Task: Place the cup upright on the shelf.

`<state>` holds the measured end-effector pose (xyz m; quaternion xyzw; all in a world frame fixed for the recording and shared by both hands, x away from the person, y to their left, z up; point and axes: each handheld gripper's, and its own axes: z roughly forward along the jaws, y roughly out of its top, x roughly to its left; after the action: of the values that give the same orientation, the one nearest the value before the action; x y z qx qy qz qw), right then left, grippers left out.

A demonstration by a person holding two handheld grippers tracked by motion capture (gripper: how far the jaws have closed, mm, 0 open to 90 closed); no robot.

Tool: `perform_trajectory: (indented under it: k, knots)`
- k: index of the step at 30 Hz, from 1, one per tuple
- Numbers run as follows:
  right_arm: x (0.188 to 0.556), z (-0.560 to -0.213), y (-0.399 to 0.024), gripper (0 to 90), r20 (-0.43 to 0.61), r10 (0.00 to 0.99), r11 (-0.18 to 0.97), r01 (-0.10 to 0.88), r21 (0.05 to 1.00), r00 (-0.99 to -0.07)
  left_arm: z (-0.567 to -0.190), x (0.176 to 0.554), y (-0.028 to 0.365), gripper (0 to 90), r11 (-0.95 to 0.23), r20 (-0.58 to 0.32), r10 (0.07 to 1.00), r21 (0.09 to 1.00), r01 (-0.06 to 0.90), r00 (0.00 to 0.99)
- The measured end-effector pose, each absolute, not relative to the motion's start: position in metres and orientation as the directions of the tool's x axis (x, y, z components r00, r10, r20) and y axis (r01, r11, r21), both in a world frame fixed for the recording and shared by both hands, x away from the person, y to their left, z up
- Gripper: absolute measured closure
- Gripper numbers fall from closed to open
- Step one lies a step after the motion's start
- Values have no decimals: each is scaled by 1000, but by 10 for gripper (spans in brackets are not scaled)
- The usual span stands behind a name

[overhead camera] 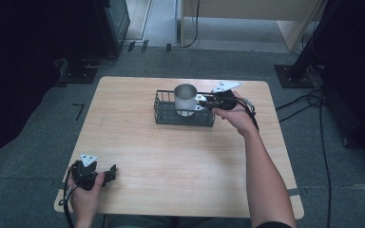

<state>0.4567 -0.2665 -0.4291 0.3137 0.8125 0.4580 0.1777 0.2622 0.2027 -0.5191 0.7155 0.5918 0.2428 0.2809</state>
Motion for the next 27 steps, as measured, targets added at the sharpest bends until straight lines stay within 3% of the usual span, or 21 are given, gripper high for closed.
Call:
perform_trajectory:
  k: [1,2,11,15,23,24,27]
  knots:
    - [457,-429,-266,645,-1,673,384,347,856,-740,-519,262,203,0,-142,15,983,689,710,182]
    - [456,-429,-269,532,-13,720,365,362,858,-694,-519,262,203,0,-142,15,983,689,711,182]
    - [447,-423,-275,402,-19,759,329,359,873,-650,-519,262,203,0,-142,15,983,689,710,182]
    - [439,-413,-280,241,29,800,261,391,883,-599,-519,262,203,0,-142,15,983,689,710,182]
    - [420,-410,-292,117,27,846,249,439,864,-532,-519,262,203,0,-142,15,983,689,710,182]
    - [415,-411,-296,34,43,861,232,466,854,-507,-519,262,203,0,-142,15,983,689,710,182]
    - [405,-414,-303,0,54,862,223,474,852,-504,-519,262,203,0,-142,15,983,689,710,182]
